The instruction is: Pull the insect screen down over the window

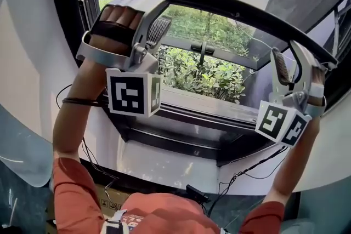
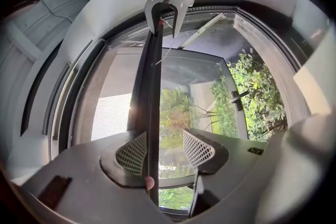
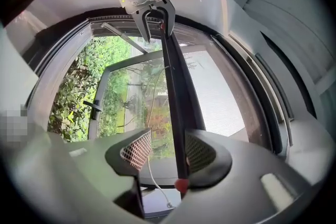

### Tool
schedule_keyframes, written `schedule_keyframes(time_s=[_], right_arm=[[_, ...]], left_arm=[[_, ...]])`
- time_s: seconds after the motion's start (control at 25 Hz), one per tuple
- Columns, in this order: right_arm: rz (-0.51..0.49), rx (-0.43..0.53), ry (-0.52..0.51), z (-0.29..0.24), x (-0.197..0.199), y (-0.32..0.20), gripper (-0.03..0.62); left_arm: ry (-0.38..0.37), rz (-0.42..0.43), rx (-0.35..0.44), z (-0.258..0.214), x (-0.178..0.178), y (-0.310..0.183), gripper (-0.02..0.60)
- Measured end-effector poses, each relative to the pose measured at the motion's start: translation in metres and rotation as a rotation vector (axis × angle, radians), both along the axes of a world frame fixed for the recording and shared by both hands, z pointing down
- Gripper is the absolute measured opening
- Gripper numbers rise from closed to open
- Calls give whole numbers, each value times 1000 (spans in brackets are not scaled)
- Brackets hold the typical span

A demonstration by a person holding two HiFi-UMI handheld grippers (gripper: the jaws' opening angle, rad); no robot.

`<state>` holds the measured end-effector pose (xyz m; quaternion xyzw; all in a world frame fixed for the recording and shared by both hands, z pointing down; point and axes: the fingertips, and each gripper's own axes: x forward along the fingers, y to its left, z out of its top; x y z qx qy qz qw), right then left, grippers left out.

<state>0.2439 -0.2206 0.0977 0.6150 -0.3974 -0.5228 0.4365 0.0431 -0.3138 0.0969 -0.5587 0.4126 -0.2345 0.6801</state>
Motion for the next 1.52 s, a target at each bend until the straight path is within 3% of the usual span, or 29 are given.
schedule_keyframes(time_s=[0.48,1.52], right_arm=[[-14,-111,-56,63,-4,6,210],[-39,-422,-227,225,-10,16,229]], left_arm=[[-31,-19,-82,60,-3,6,218],[-136,33,-414,223,-6,17,212]])
